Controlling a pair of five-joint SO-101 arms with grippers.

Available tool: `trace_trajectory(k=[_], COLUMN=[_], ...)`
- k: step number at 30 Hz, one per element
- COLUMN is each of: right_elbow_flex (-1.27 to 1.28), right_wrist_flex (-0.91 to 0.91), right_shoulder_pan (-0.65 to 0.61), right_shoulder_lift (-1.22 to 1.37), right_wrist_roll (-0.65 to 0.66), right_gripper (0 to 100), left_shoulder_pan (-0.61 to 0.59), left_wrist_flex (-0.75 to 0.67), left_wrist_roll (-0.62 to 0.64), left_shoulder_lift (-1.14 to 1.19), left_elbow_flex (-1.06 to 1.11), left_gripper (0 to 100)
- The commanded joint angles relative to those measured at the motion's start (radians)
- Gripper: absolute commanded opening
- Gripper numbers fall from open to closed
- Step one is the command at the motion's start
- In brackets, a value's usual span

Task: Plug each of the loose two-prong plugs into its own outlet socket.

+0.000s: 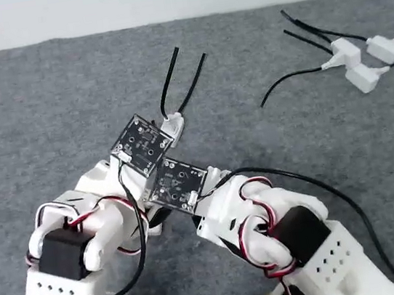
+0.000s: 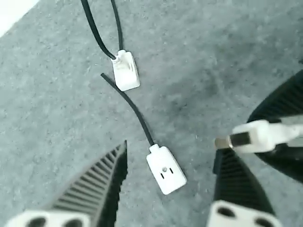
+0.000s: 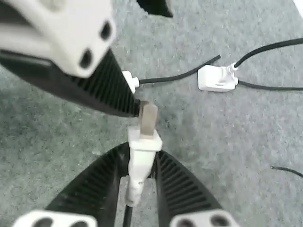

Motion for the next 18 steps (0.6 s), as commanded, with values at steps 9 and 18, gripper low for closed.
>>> trace_trajectory(k=[9, 18], right_elbow_flex=[-0.017, -0.017], right_wrist_flex=[-0.018, -0.018], right_shoulder_pan=[-0.008, -0.008], right_shoulder_lift=[-0.015, -0.015], right_wrist_roll=[-0.014, -0.015], right_gripper=[0.8, 0.8], left_shoulder_pan=[-0.003, -0.003], left_wrist_flex=[-0.014, 0.044], left_wrist_roll=[0.003, 0.032], left_shoulder_lift=[-0.009, -0.008], left_elbow_flex=[-0.053, -0.202], left_gripper=[29, 29])
